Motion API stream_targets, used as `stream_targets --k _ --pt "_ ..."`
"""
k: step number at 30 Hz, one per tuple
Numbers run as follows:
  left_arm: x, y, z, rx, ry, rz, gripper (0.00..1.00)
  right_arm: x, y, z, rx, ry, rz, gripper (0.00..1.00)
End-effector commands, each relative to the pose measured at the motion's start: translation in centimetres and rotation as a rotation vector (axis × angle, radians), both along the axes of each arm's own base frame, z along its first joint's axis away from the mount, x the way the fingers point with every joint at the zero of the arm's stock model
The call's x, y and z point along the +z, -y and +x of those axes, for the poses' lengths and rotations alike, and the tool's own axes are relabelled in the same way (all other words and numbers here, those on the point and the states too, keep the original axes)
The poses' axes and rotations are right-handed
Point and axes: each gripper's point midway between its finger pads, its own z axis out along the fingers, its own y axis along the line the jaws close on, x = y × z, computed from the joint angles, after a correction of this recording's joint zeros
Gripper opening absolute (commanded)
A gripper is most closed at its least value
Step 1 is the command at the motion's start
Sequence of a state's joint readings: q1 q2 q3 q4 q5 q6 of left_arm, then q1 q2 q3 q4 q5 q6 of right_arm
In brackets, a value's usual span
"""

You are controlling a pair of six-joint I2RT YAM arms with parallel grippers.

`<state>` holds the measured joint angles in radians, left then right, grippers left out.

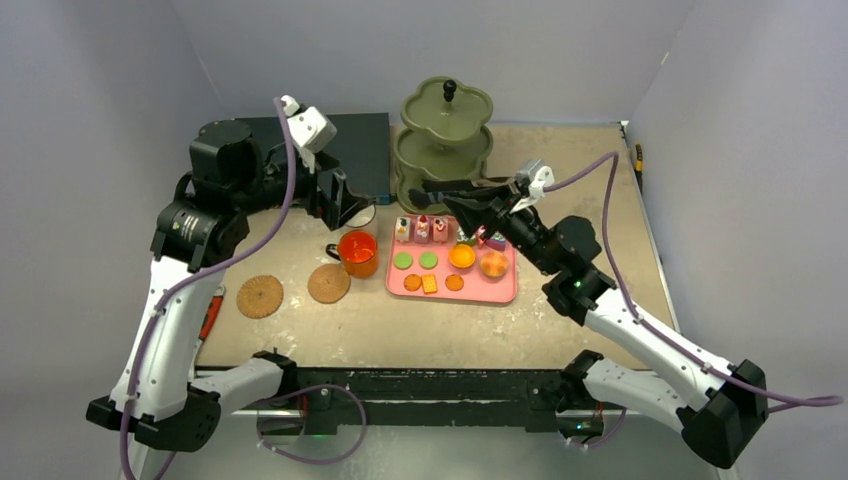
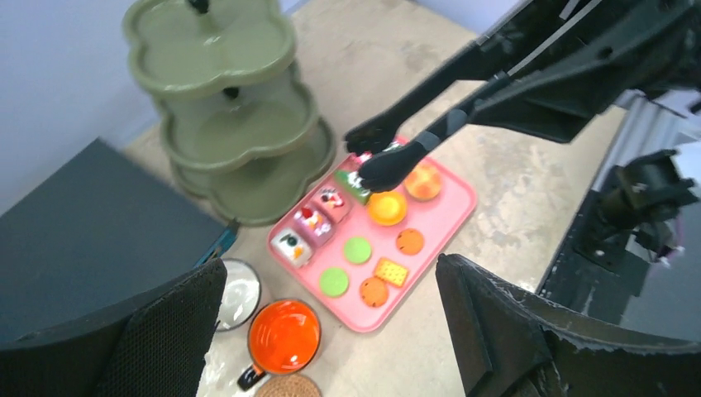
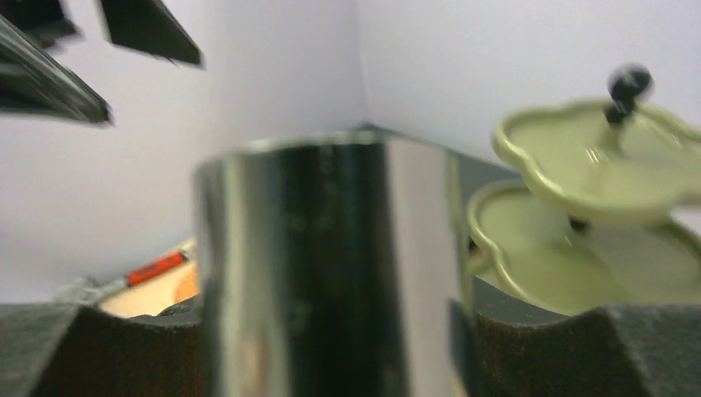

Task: Serve the afternoon tea

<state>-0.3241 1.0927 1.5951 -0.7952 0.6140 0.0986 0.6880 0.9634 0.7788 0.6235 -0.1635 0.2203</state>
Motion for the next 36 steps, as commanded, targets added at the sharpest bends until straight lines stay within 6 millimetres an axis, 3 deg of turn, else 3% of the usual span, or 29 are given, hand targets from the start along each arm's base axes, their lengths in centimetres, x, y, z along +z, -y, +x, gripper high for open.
stream_targets --k 1,6,14,25,36 --pt "-1.7 -1.9 2.8 0.172 -0.06 0.083 0.99 -5.5 3.0 2.9 -0.234 -0.077 -0.118 0.51" --pt "-2.6 -2.2 3.8 0.205 -0.066 0.095 0.99 -9.4 4.2 4.1 -0.326 -0.123 -0.174 0.51" --pt "-3.3 -2.3 4.4 0.209 -0.034 0.108 0.99 -13.1 4.6 6.4 -0.426 -0.177 -0.179 0.51" --pt "-4.3 -2.2 4.6 0.193 -0.036 0.136 0.98 -16.3 2.9 8.8 -0.484 -0.227 -0.186 0.51" --pt "-3.9 -2.3 4.6 0.187 -0.007 0.141 0.98 -18.4 0.9 9.6 -0.509 -0.259 -0.211 0.53"
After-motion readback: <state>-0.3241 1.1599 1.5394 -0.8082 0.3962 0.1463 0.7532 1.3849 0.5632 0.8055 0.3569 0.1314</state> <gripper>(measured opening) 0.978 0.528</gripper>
